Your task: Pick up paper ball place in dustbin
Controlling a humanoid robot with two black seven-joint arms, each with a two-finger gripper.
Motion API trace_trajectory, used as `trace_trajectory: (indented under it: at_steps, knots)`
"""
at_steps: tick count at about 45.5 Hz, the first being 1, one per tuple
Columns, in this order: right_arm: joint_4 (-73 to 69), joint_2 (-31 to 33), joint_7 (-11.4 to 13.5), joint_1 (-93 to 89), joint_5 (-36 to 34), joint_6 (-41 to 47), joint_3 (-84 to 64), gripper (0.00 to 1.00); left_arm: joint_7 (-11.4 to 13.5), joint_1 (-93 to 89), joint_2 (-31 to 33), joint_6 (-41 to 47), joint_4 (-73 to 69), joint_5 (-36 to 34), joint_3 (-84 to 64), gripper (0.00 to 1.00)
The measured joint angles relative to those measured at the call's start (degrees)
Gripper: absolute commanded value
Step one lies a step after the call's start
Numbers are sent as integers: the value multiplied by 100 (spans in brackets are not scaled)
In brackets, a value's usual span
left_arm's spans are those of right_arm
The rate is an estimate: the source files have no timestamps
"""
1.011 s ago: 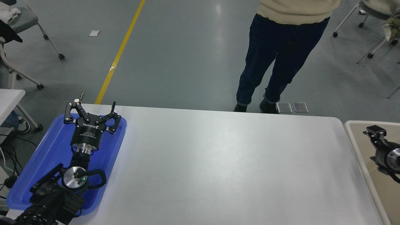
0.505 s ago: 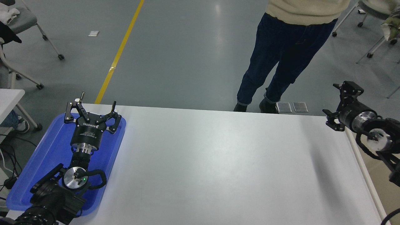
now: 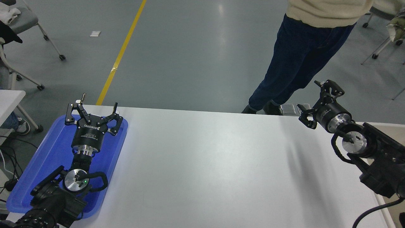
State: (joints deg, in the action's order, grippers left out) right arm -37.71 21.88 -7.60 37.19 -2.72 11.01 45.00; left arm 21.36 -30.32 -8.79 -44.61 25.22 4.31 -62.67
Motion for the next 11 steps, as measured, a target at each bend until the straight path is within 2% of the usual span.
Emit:
trace_trajectory:
  at_steps: [11]
  knots:
    - [11,-111,-309,-354,-442,531,96,100,0,-1,0,0,0,-1,0,100]
